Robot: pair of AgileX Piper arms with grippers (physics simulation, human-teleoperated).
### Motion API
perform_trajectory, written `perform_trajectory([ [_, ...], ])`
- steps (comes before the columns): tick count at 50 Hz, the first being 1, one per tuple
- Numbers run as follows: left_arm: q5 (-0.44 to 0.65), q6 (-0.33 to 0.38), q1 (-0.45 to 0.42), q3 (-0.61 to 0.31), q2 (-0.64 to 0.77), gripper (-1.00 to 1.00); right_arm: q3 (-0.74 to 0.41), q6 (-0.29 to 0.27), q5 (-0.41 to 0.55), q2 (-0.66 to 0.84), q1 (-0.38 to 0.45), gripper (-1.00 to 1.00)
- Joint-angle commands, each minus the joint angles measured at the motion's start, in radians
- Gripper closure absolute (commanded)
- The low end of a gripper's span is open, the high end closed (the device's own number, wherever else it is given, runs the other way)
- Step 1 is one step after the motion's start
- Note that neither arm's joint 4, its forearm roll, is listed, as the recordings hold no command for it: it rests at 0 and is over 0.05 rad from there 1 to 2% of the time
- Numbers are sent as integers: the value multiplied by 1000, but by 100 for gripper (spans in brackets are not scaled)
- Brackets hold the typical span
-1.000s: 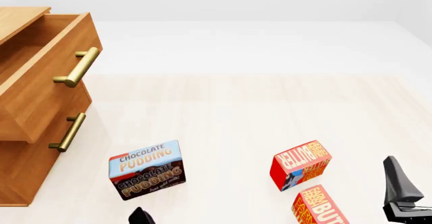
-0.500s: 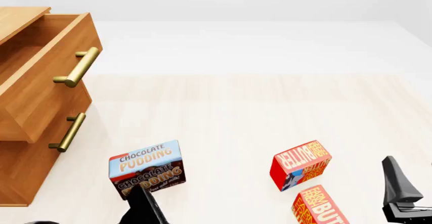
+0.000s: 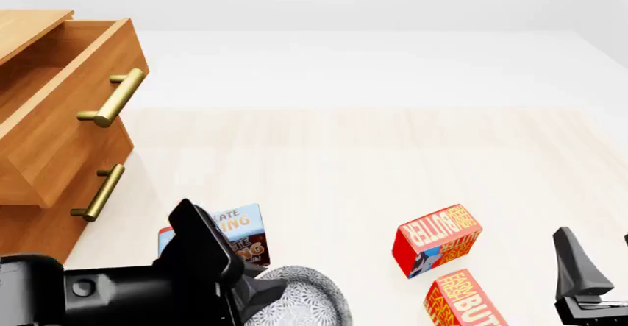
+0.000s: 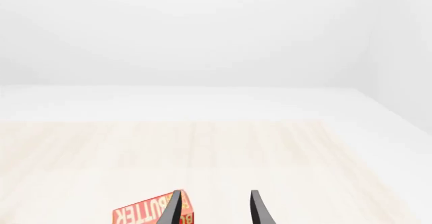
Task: Put the bowl in the top drawer of the cabinet.
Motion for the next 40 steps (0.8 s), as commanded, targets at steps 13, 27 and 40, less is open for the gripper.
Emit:
perform_trajectory([
  [13, 178, 115, 136, -198, -74, 100, 0, 0, -2, -1, 9, -100],
  [27, 268, 167, 193, -297, -132, 100, 0, -1, -3, -1, 12, -100],
  [40, 405, 228, 264, -459, -194, 100, 0, -1, -4, -1, 17, -100],
])
